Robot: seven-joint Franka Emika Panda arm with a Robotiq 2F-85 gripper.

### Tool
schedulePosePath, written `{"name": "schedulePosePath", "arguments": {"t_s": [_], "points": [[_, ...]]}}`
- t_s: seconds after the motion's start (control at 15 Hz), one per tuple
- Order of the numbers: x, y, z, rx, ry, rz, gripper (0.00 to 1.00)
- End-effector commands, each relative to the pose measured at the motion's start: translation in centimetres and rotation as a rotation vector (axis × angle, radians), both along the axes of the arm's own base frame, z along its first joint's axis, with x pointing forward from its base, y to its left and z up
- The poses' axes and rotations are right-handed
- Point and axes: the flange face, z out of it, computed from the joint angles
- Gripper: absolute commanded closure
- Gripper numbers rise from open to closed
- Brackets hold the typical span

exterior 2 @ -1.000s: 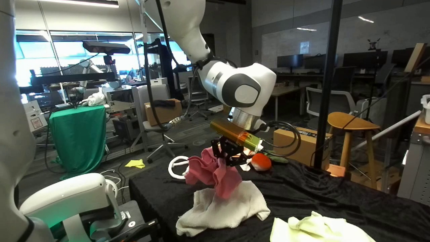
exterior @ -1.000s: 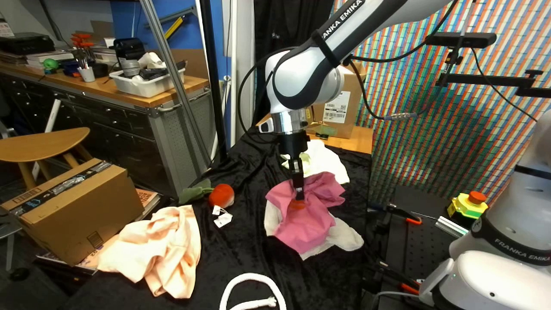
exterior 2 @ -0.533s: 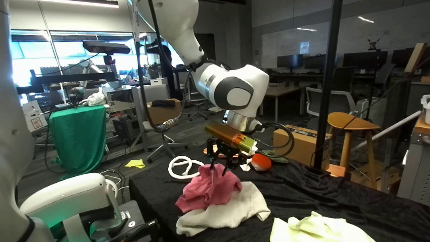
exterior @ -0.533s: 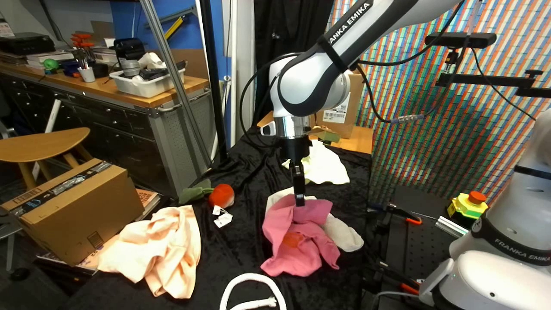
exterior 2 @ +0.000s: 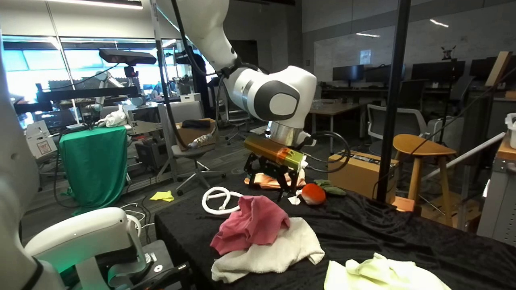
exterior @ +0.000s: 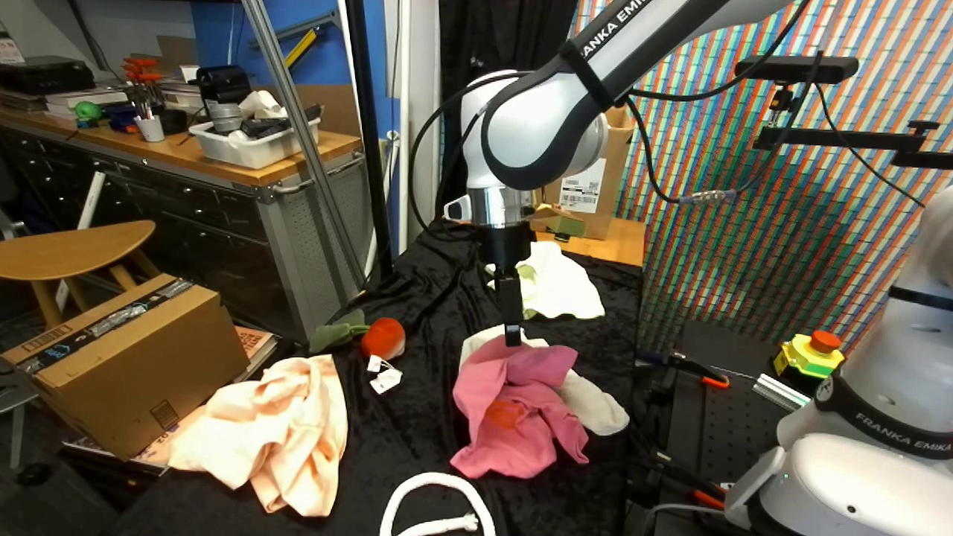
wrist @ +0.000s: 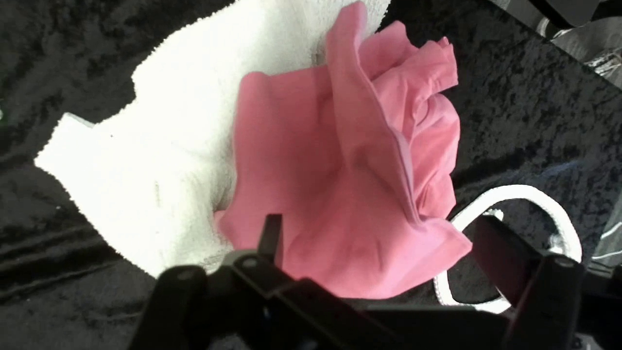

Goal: Pile the t-shirts, ropes, radish and towel together

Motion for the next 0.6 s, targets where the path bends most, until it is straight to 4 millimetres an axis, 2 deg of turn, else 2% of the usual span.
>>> {"name": "schedulePosePath", "arguments": {"t_s": [0.0,0.33,0.53], "points": [[-0.4,3.0,2.4,-0.074,-0.049,0.023,0.0],[-0.4,8.7,3.9,-0.172,-0.105,0.054,0.0],[0.4,11.2,5.3,-0.2,-0.151,0.062,0.0]]}}
